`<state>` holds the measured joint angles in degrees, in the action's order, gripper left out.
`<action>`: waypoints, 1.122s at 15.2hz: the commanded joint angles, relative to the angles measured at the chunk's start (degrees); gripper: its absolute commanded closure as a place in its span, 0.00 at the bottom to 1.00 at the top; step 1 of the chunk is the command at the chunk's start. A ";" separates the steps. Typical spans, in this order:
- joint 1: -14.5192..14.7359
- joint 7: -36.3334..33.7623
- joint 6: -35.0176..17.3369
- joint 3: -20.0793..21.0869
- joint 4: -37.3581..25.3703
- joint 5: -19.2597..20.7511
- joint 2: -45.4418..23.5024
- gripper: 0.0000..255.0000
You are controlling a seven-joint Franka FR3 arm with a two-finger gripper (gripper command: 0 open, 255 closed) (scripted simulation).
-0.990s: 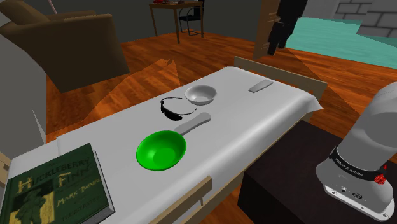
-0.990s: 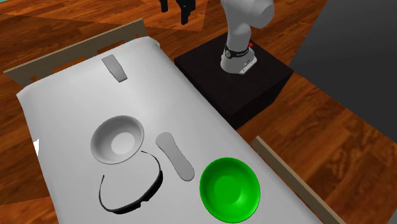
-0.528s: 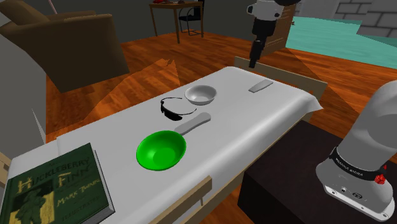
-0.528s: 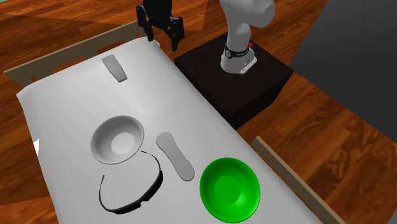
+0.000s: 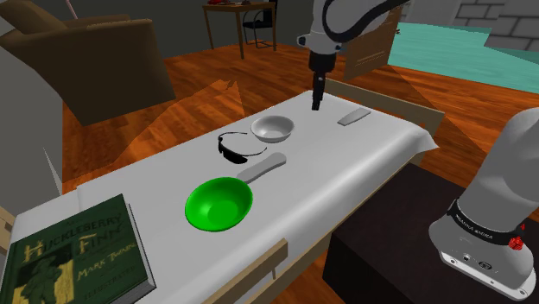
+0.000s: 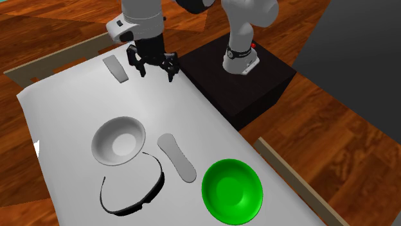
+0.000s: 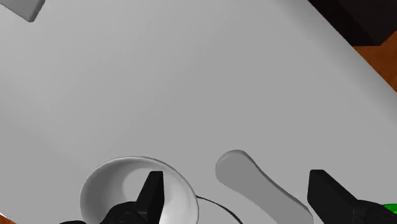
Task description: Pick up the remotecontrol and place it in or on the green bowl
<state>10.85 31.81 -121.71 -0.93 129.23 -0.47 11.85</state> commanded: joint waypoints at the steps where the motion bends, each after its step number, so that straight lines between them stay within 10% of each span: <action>1: 0.97 3.26 -2.18 0.39 -1.27 -0.03 -3.80 0.00; 17: 7.12 23.40 -12.06 6.74 -17.01 4.34 -32.33 0.00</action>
<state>17.52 54.12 -133.38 5.35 113.37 3.30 -18.77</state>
